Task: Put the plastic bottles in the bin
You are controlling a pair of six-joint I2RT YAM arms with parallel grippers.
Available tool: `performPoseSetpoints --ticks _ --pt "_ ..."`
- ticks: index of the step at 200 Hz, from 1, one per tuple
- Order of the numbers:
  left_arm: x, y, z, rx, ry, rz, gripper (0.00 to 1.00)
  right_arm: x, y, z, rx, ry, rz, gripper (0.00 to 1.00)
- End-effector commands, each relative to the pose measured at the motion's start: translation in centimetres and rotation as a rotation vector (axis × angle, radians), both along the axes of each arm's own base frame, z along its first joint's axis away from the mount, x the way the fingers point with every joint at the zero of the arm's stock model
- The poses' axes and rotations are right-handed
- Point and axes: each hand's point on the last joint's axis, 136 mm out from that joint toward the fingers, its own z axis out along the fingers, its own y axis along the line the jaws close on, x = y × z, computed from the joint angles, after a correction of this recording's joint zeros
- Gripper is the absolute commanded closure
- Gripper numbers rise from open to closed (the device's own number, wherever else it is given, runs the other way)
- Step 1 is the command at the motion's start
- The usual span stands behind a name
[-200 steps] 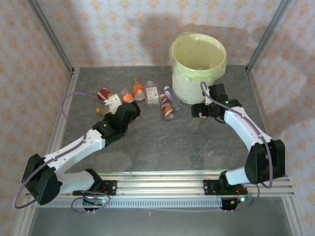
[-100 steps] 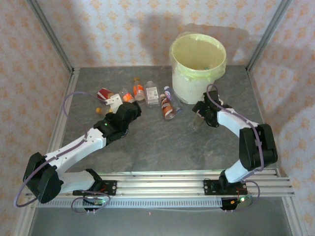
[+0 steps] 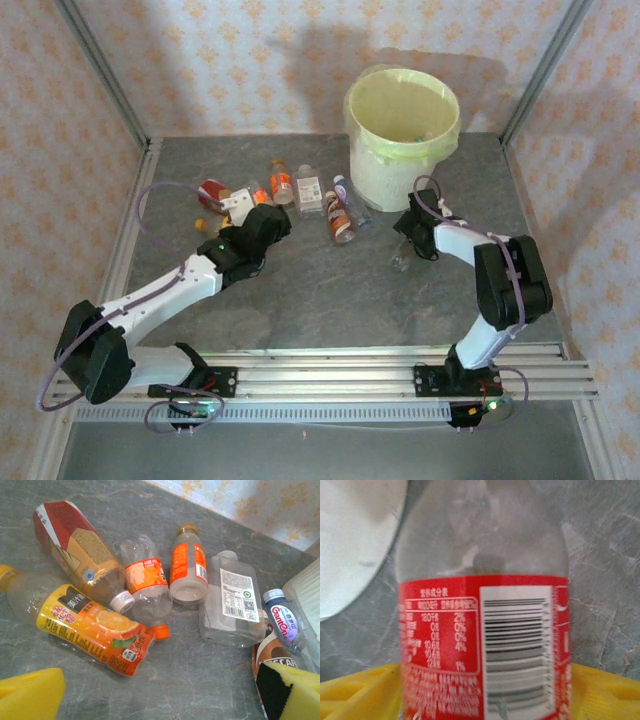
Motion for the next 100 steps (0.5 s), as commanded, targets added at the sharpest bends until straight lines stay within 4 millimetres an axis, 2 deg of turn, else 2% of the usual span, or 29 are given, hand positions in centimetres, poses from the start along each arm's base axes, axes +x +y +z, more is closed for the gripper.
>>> performPoseSetpoints --ticks 1,36,100 --pt "0.5 -0.1 0.5 0.012 0.012 -0.007 0.00 -0.2 -0.3 -0.8 -0.032 0.019 -0.003 0.24" --pt "0.7 -0.1 0.4 0.020 0.016 -0.005 0.00 -0.5 -1.4 0.9 -0.086 -0.046 -0.006 0.37" --pt "1.0 -0.5 0.6 -0.016 0.003 -0.003 0.00 -1.7 -3.2 7.7 -0.180 -0.245 0.021 0.48"
